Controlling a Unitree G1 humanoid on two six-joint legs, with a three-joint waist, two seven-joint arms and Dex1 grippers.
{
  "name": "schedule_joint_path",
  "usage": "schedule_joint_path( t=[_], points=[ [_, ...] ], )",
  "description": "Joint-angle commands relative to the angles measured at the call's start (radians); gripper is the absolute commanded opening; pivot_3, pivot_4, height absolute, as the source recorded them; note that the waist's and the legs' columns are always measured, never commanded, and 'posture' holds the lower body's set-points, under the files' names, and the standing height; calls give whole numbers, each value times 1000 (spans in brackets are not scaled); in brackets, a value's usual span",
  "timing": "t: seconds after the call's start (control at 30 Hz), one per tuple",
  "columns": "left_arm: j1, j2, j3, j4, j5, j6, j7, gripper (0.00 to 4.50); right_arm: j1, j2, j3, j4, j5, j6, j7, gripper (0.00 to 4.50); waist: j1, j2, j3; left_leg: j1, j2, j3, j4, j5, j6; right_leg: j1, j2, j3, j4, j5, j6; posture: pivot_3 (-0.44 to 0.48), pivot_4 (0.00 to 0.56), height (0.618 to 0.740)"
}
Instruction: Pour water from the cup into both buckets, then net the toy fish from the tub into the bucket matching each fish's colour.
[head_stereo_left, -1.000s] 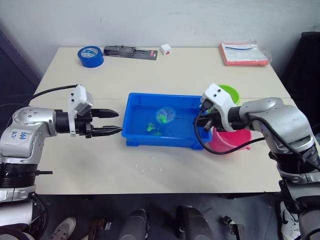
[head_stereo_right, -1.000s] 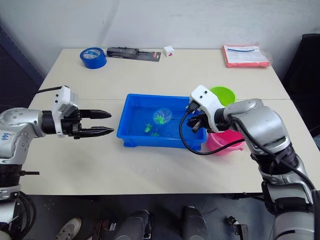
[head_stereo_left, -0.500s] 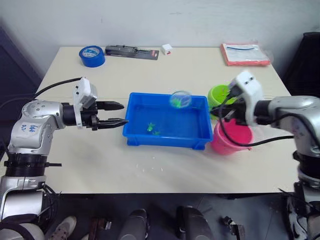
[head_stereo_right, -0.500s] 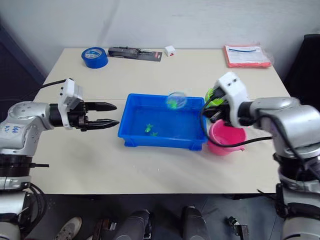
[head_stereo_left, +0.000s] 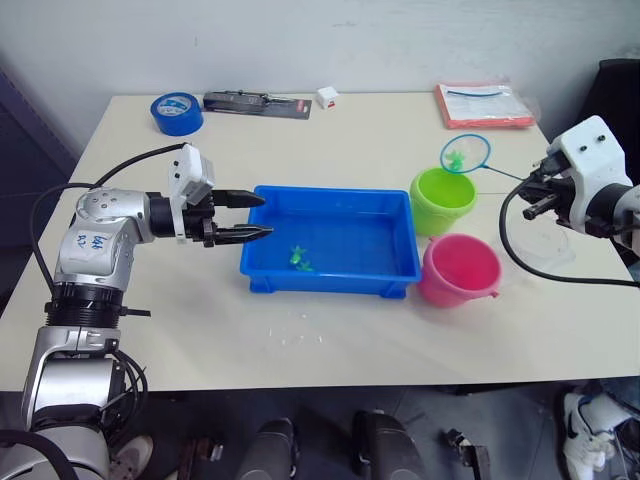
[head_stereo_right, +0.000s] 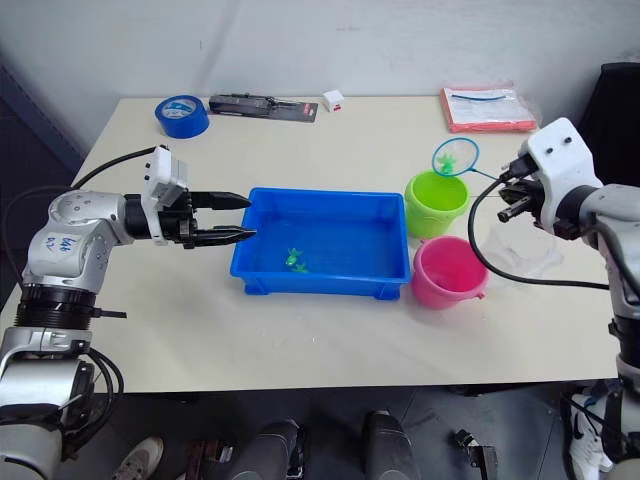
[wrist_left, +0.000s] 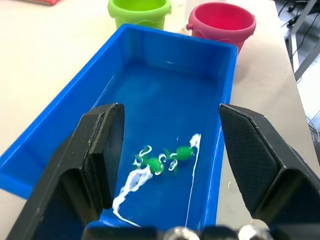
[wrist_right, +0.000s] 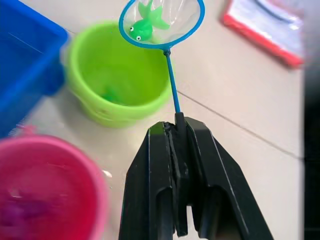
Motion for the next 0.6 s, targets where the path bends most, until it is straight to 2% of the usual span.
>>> schedule_joint_path(
  t=[0.03, 0.37, 0.6],
  points=[
    [-33, -3, 4, 5, 5, -21, -12, 3263, 32, -30, 27, -25, -90, -138, -31, 798, 3, 0, 0, 0, 0, 1, 0, 0, 0, 0, 0, 0, 0, 0, 0, 0, 150, 737],
    [-31, -9, -1, 14, 16, -26, -28, 3263, 169, -89, 101, -81, -343, -423, -95, 798, 2, 0, 0, 0, 0, 2, 1, 0, 0, -1, 1, 0, 0, 0, 0, 0, 150, 737],
    [-27, -9, 2, 9, 17, -21, -30, 3263, 239, -112, 135, -104, -583, -600, -198, 798, 3, 0, 0, 0, 0, 2, 1, 0, 0, -1, 2, 1, 0, 0, 0, 0, 150, 737]
  ],
)
